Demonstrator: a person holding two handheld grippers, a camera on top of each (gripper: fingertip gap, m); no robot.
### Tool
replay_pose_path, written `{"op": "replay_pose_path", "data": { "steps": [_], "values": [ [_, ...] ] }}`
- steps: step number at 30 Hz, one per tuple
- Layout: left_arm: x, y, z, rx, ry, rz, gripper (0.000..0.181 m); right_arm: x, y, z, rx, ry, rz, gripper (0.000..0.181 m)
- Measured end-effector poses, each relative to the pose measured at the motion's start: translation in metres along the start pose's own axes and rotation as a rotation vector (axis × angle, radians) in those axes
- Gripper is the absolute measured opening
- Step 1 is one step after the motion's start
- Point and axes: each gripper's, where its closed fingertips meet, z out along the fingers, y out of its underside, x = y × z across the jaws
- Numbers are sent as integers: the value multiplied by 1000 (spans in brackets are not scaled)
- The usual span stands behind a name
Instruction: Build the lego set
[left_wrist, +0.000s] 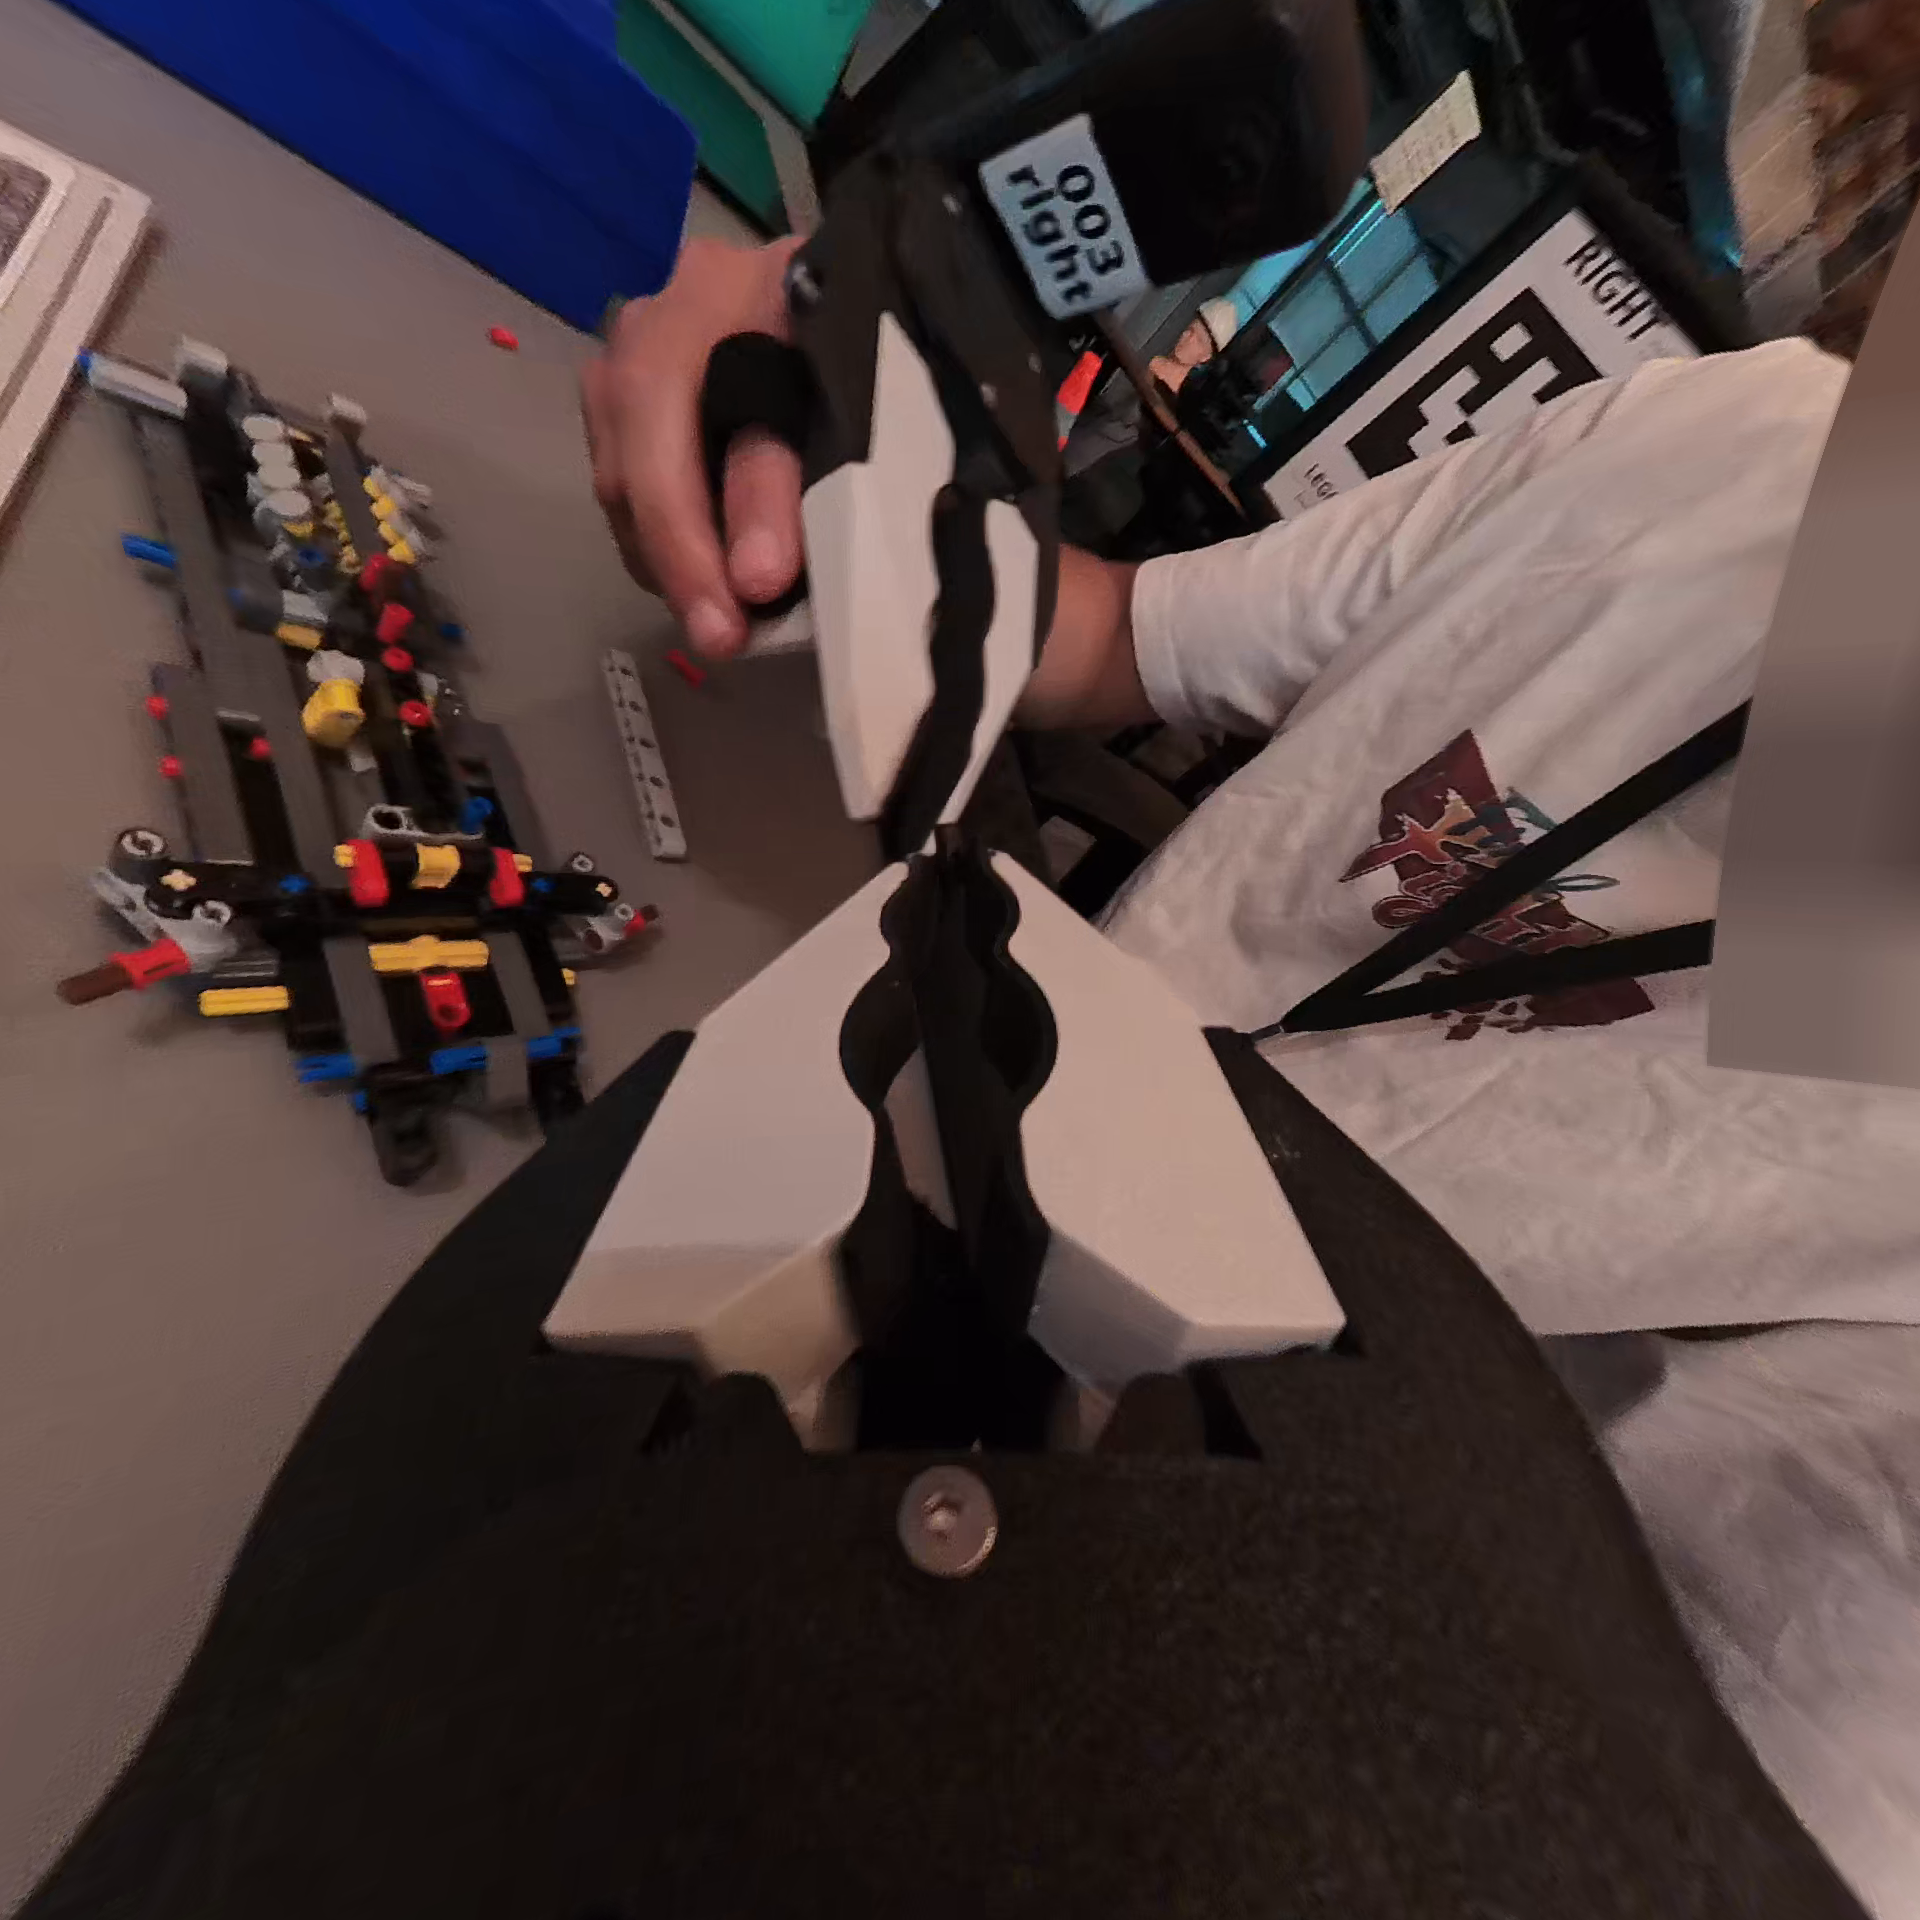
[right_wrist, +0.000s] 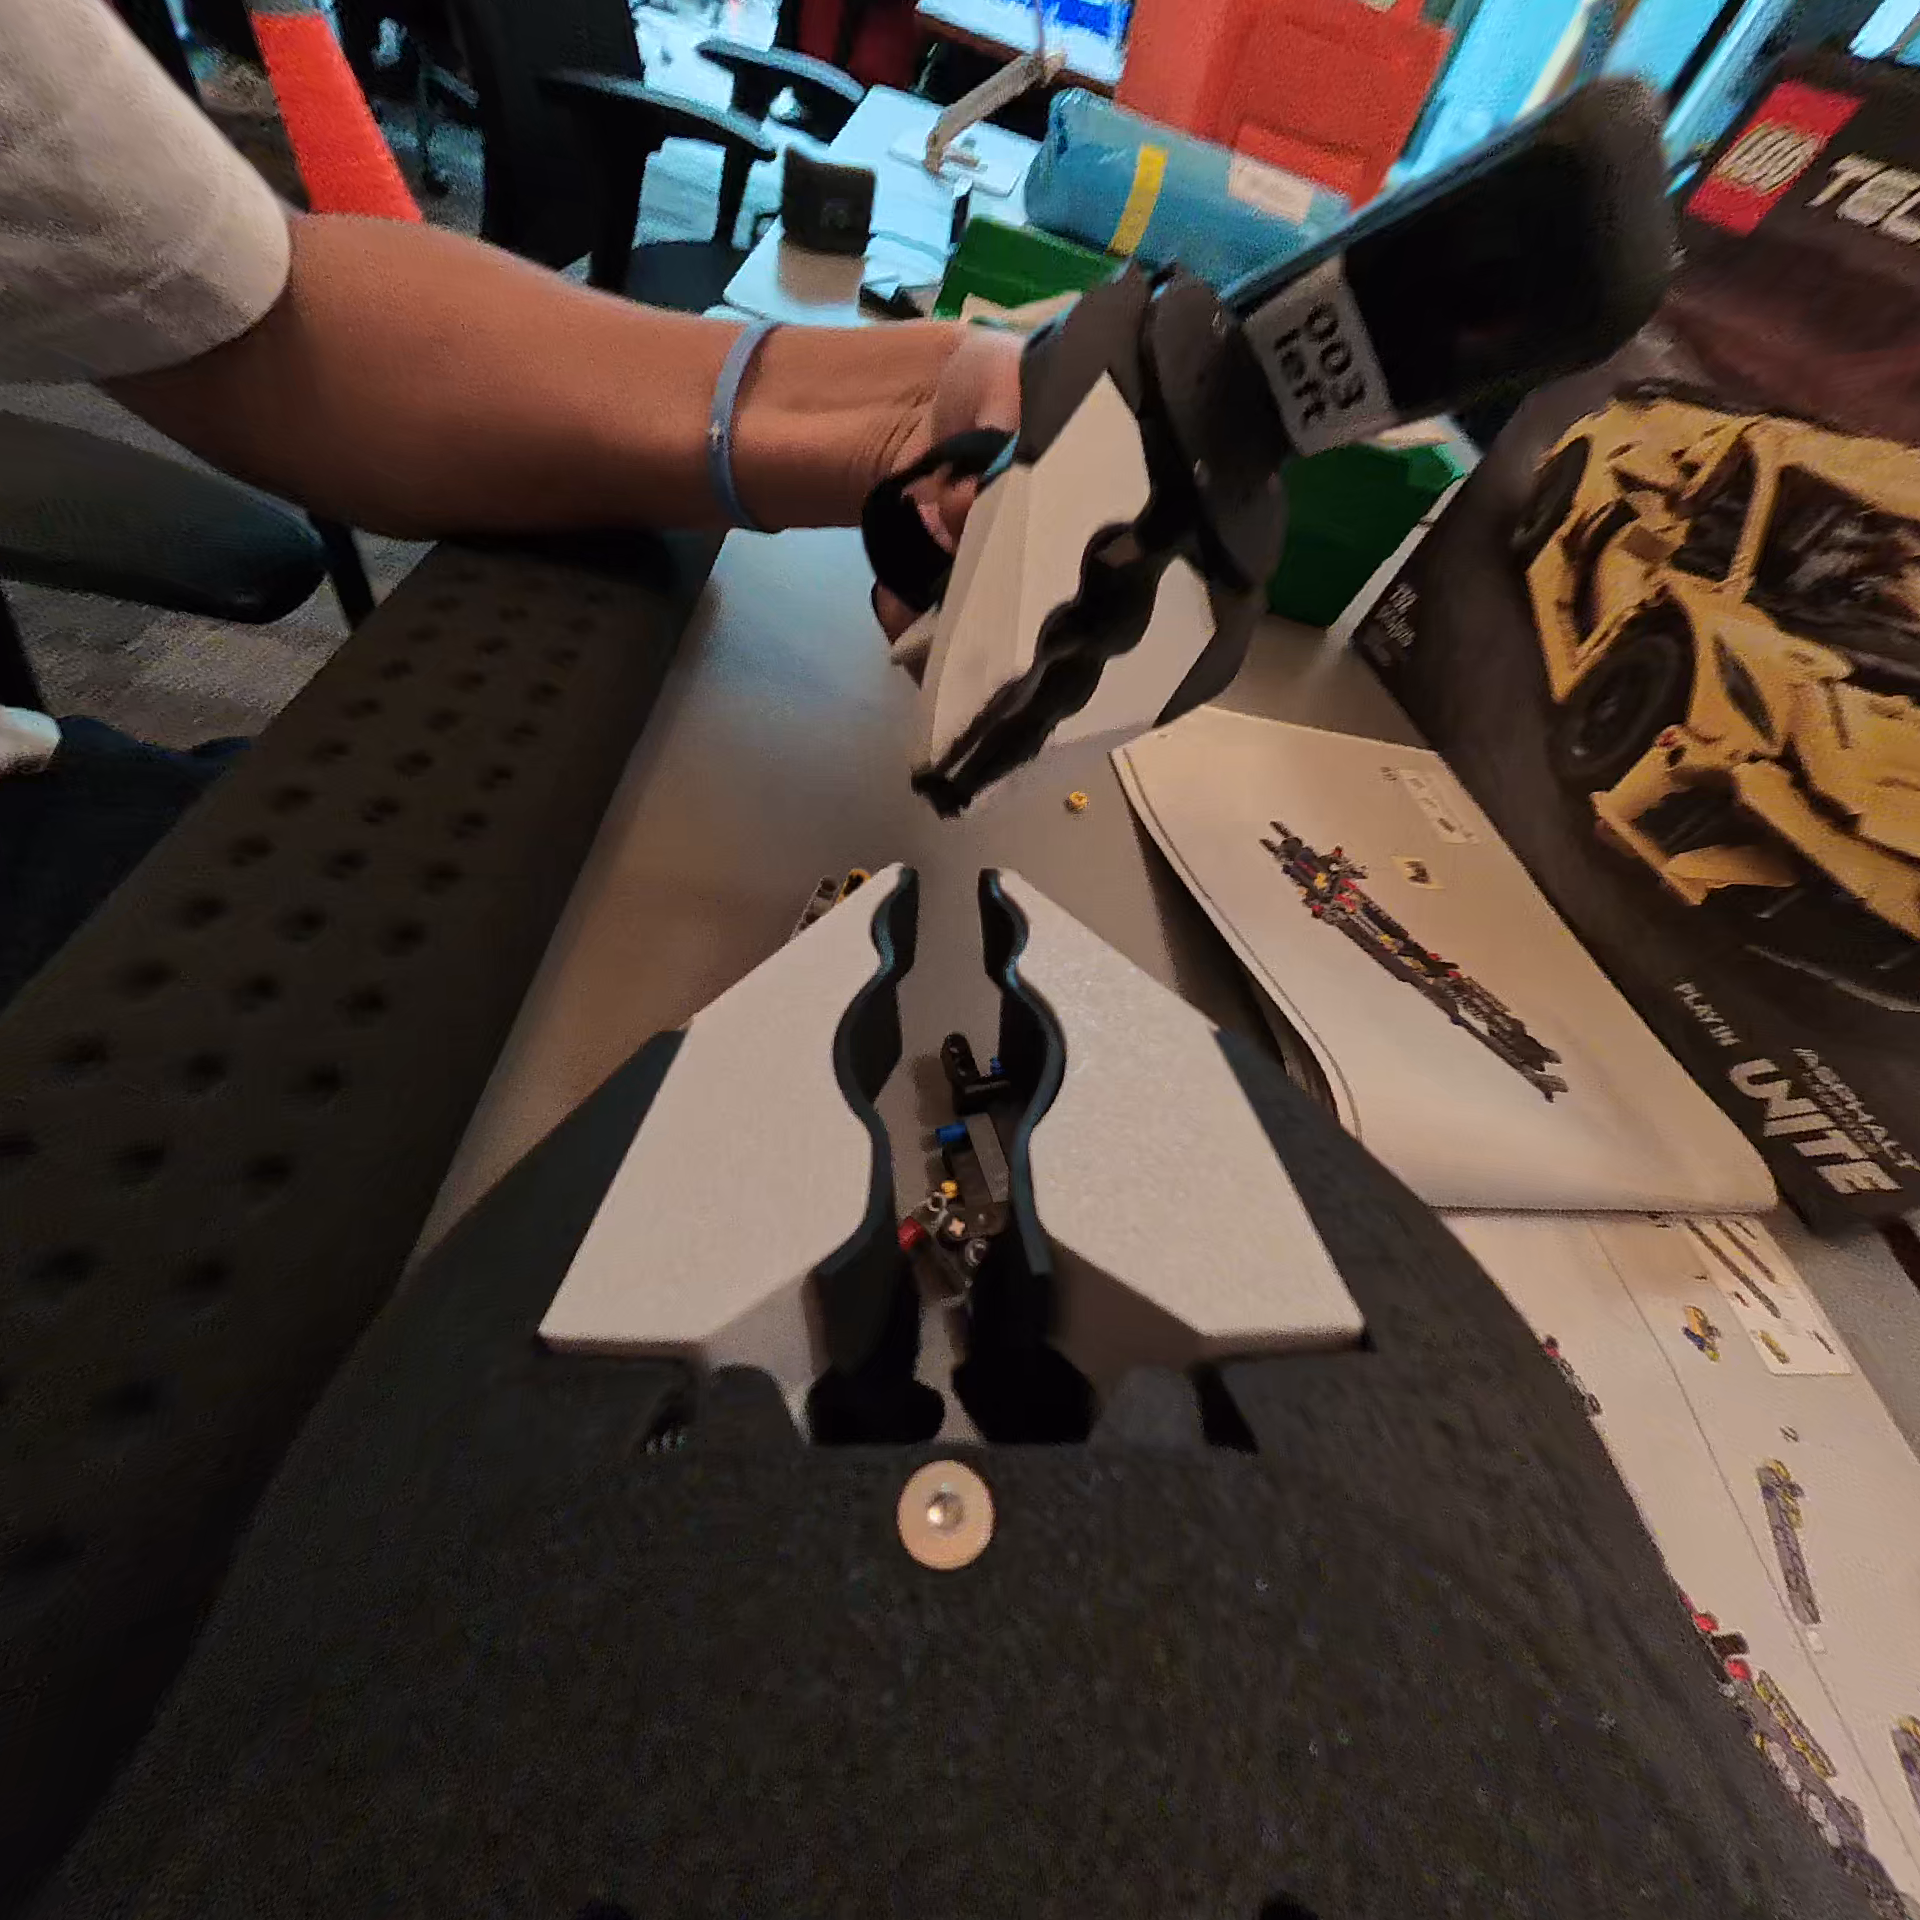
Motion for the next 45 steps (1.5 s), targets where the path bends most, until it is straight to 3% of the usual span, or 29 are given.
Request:
{"op": "replay_pose_path", "data": {
  "steps": [5,20,29,32,38,45],
  "values": [
    [-10,10,9,-35,30,-69,2,-8,-1,-6,13,21,-20,8],
    [1,23,18,-112,92,-50,2,-25,2,6,-15,-36,-72,6],
    [-1,18,14,-91,37,32,3,-18,0,5,-22,-15,-85,4],
    [-3,14,8,-69,2,67,12,-5,-4,0,-1,57,-89,3],
    [-6,-1,3,12,-8,52,11,0,-3,-3,-10,112,-120,3],
    [-8,3,8,-10,-15,48,2,-2,-2,-1,-18,112,-133,3]
  ]
}}
